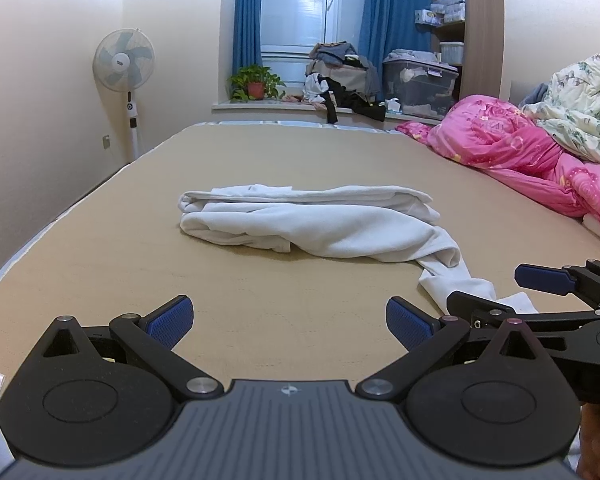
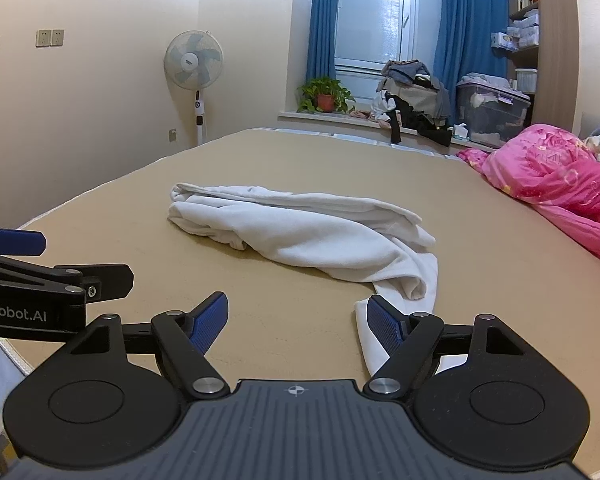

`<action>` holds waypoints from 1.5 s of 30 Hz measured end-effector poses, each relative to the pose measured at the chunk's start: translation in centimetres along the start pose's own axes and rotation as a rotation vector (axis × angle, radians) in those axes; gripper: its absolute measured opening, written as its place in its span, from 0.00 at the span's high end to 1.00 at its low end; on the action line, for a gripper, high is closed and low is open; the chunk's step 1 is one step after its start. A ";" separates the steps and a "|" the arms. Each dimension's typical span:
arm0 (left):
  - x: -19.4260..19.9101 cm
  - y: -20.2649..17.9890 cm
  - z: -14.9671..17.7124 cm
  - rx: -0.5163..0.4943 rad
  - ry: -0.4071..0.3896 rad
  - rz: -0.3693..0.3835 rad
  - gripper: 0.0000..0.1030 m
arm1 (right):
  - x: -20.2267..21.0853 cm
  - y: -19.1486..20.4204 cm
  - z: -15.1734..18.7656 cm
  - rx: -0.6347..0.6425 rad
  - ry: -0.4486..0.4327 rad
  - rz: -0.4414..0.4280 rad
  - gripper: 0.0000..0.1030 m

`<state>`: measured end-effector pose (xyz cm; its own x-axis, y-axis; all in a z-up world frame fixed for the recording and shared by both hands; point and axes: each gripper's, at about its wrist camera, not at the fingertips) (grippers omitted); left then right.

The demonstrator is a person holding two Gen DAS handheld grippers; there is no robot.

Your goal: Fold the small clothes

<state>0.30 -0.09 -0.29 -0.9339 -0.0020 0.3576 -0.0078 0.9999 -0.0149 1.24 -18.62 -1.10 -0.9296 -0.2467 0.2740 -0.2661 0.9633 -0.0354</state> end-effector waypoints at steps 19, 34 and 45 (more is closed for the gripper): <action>-0.1 0.1 0.0 0.004 0.005 0.003 0.00 | 0.0 0.0 0.0 0.007 -0.005 0.000 0.24; 0.2 0.7 -0.2 0.052 -0.031 -0.016 0.00 | 1.9 -0.2 -0.6 -0.021 -0.148 0.019 0.24; -0.7 2.2 -1.6 0.021 0.068 0.069 0.51 | -3.5 -11.9 -5.6 -0.251 -0.149 0.133 0.24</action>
Point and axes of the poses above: each gripper's, at about its wrist camera, not at the fingertips, and x roughly against the way its jaws point, y to its left, z to its underside, and after that the axes turned 7 degrees about -y, right-handed
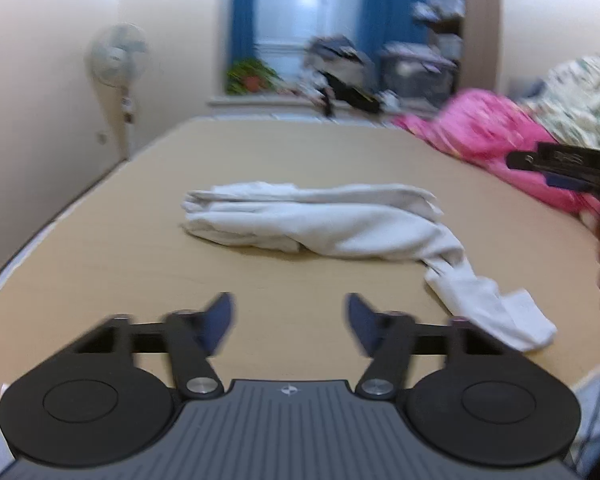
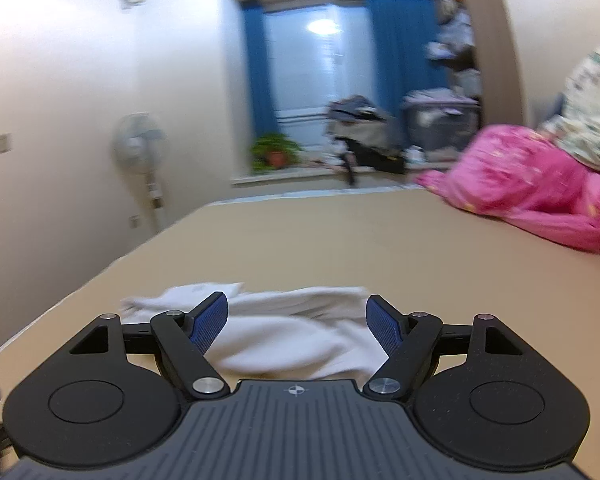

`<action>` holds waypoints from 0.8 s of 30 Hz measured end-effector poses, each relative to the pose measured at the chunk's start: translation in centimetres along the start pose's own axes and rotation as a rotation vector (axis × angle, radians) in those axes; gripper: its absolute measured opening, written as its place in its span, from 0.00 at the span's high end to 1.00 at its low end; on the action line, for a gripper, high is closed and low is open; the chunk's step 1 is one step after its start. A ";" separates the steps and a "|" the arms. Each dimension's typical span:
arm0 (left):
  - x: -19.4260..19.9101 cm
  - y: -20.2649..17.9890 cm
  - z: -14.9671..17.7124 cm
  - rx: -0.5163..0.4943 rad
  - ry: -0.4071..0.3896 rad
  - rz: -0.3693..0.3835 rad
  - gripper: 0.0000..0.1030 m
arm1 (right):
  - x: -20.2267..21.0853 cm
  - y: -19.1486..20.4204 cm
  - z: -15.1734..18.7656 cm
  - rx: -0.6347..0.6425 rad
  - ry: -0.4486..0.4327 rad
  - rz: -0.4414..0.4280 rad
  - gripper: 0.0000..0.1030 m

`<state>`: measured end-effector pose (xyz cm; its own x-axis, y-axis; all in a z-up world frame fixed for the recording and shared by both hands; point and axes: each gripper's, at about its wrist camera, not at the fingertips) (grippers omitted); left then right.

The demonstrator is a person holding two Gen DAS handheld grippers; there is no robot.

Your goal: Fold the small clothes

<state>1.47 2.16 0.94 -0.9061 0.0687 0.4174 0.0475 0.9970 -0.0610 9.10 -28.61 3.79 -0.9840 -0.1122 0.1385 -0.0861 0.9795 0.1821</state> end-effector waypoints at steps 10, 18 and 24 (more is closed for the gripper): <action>-8.9 4.1 -7.0 -0.003 0.054 0.028 0.67 | -5.7 -3.5 2.2 0.036 0.108 0.036 0.26; -19.4 8.8 -4.8 0.182 0.171 0.017 0.76 | -10.2 -2.6 6.5 -0.032 0.474 -0.096 0.26; -23.0 9.3 -3.0 0.266 0.217 0.079 0.76 | -11.2 0.2 9.6 0.130 0.618 -0.057 0.28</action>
Point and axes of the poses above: each gripper's, at about its wrist camera, not at the fingertips, and x roughly against the way its jaws point, y to its left, z to its underside, and after that the axes turned 7 degrees about -y, right-handed
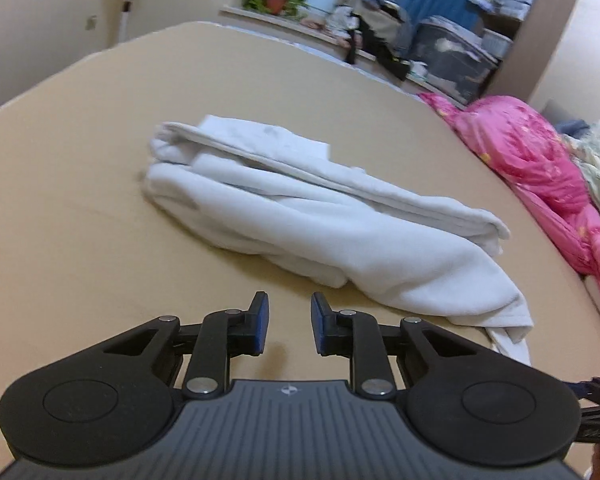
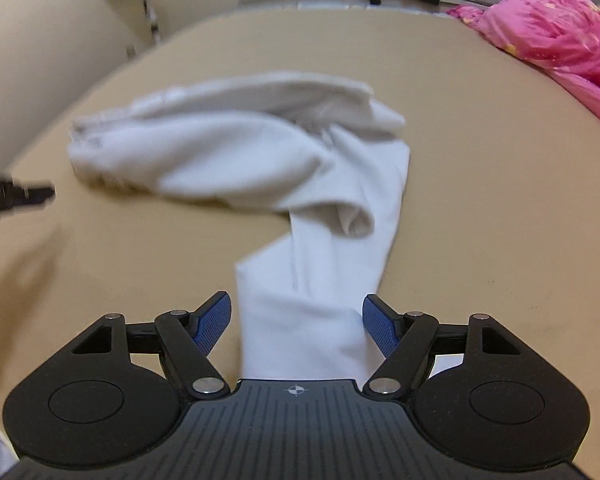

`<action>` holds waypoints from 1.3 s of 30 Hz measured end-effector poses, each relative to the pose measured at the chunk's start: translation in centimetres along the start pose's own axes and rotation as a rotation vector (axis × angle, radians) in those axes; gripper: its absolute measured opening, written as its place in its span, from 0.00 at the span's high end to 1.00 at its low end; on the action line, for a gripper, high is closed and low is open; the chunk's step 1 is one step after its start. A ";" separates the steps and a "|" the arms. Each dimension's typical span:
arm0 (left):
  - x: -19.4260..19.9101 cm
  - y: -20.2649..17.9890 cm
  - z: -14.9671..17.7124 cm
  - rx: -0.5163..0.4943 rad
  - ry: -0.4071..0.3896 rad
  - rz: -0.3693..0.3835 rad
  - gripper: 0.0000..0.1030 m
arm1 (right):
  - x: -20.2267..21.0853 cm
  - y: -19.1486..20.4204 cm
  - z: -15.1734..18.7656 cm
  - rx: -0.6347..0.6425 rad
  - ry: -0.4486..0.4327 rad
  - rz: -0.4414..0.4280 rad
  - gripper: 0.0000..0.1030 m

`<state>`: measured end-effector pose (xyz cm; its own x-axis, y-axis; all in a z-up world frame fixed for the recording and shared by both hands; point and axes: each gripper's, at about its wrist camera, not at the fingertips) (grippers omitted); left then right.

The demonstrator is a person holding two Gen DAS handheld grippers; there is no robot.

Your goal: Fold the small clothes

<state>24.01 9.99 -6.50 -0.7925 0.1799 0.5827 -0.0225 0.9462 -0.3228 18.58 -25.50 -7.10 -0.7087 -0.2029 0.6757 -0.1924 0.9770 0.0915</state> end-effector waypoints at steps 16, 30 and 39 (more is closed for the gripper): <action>-8.5 -0.5 0.0 0.205 -0.033 0.012 0.51 | -1.5 -1.8 -1.1 -0.074 0.070 -0.009 0.74; 1.2 -3.2 -3.8 -0.037 -0.014 0.070 0.97 | 1.7 -17.6 -9.0 -0.326 -0.301 0.386 0.90; 10.4 1.2 2.2 -0.102 0.093 0.111 0.95 | -1.5 -18.7 -8.3 -0.311 -0.288 0.538 0.70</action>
Point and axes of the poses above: each gripper's, at about its wrist camera, not at the fingertips, and x roughly against the way its jaws point, y to its left, z to its underside, and after that the axes turned 7 degrees about -y, right-handed
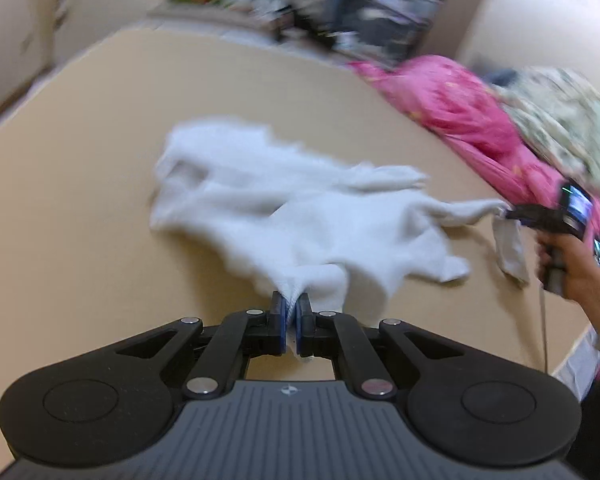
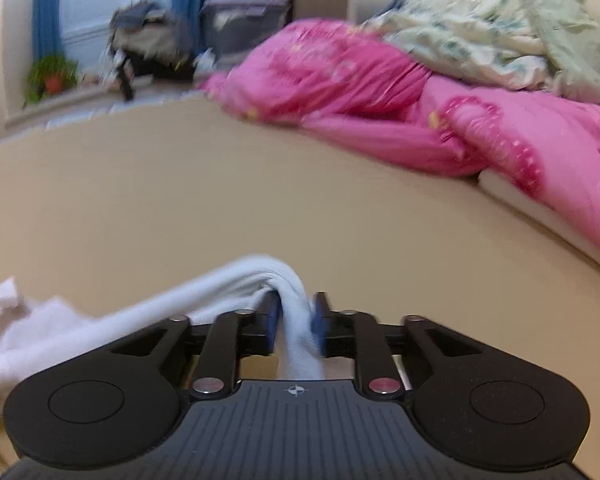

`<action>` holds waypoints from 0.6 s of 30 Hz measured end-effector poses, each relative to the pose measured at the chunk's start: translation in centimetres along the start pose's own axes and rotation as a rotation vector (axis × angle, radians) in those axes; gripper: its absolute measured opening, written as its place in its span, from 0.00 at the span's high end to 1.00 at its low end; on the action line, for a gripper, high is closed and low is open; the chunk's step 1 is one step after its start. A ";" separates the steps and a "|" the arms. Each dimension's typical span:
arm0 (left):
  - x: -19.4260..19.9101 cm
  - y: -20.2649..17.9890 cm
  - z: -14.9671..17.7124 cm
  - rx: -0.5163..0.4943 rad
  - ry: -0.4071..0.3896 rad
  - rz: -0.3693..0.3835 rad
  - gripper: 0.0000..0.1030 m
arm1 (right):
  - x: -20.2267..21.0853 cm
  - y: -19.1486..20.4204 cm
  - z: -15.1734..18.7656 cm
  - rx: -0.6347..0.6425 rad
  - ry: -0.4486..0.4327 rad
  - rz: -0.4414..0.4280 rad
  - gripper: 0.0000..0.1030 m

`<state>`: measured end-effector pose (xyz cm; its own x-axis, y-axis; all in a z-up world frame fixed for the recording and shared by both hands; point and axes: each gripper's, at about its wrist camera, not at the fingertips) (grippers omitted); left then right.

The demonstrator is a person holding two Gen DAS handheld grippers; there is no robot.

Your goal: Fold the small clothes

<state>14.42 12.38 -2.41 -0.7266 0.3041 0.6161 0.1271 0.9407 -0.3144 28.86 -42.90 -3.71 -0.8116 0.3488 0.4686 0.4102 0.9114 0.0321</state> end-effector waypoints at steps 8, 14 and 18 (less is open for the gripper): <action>-2.5 2.1 -0.6 0.177 0.064 -0.032 0.68 | 4.9 6.6 2.7 0.044 0.134 -0.674 0.53; -3.8 3.8 -0.6 0.228 0.106 -0.071 0.59 | 3.3 11.4 7.0 0.270 0.236 -0.652 0.53; -5.8 4.7 0.0 0.303 0.157 -0.065 0.59 | 2.9 11.4 7.1 0.239 0.230 -0.674 0.90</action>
<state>19.22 15.00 -7.46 -0.6107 0.2863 0.7383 -0.1397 0.8788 -0.4563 28.22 -29.98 -8.30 -0.7368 -0.3324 0.5888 -0.2676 0.9431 0.1975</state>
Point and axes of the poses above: each gripper's, at about its wrist camera, not at the fingertips, and x roughly against the way its jaws point, y to its left, z to its underside, and after that the axes turned 7 degrees about -y, right-handed
